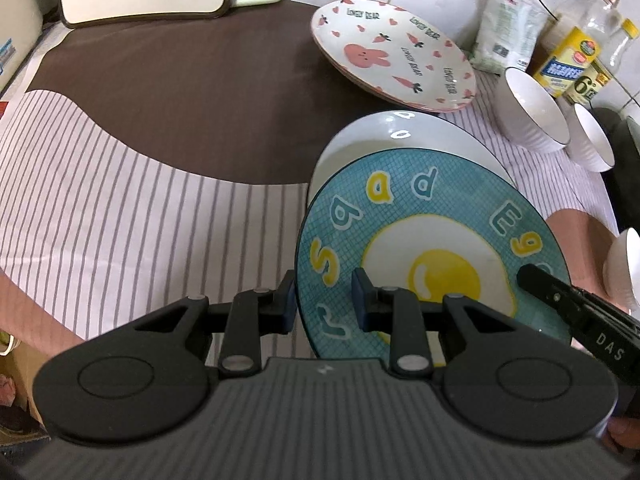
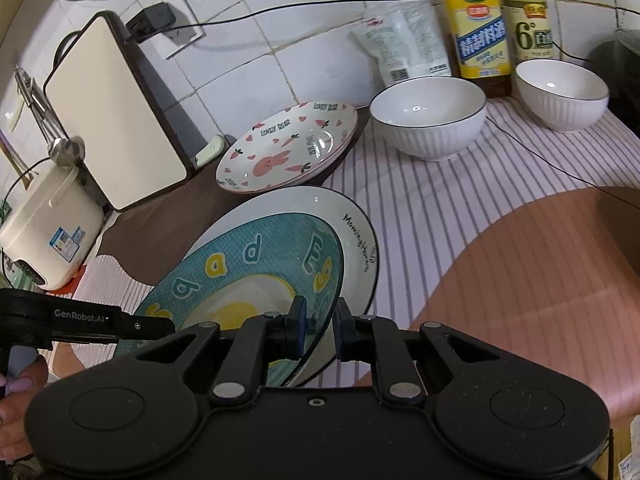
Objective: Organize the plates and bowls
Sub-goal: 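Carry the blue plate with both grippers and lower it onto the white plate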
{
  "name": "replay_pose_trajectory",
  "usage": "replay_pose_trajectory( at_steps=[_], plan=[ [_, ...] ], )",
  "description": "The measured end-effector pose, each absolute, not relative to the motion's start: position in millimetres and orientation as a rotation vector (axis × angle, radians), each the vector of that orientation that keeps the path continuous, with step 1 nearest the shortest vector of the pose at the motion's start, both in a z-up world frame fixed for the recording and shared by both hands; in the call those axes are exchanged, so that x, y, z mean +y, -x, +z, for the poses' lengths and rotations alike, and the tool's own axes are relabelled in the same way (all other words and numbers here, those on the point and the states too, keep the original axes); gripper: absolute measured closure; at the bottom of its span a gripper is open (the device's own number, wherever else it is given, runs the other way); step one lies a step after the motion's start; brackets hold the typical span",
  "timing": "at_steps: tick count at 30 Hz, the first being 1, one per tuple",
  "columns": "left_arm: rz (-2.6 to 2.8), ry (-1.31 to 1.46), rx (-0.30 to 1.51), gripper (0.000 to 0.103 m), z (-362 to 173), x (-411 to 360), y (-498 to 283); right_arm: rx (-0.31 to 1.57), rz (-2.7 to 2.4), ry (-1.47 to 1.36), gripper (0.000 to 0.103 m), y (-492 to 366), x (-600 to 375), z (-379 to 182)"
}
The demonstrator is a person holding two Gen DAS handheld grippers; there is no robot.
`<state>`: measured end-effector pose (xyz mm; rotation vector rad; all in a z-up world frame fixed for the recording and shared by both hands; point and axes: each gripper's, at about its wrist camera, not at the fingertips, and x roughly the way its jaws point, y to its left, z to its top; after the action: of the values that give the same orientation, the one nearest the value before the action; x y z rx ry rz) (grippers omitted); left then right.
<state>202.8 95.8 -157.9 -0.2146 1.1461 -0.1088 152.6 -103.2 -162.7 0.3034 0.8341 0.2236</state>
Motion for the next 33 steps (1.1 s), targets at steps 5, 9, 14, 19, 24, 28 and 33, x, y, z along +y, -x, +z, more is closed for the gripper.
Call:
replay_pose_trajectory(
  at_steps=[5,9,14,19,24,28,33],
  plan=[
    [-0.105,0.219,1.155,0.077,-158.6,95.9,-207.9,0.832,0.222,-0.254,0.084,-159.4,-97.7,-161.6],
    [-0.103,0.224,1.160,0.077,-161.2,92.6,-210.1,0.835,0.205,-0.212,0.083,-162.7,-95.5,-160.0],
    [-0.100,0.235,1.158,0.077,-164.0,92.9,-210.0,0.835,0.184,-0.116,0.080,-161.2,-86.7,-157.3],
    [-0.091,0.236,1.149,0.077,-165.9,90.6,-208.4,0.824,0.171,-0.038,0.073,-159.6,-78.4,-155.8],
    [-0.052,0.236,1.123,0.077,-167.1,85.2,-207.1,0.798,0.152,0.080,0.068,-158.0,-68.2,-157.9],
    [-0.034,0.240,1.117,0.077,-168.6,81.9,-208.2,0.777,0.145,0.103,0.067,-161.3,-69.8,-161.5],
    [-0.026,0.195,1.109,0.076,-168.8,76.0,-208.7,0.750,0.130,0.189,0.067,-165.4,-61.4,-166.2]
  ],
)
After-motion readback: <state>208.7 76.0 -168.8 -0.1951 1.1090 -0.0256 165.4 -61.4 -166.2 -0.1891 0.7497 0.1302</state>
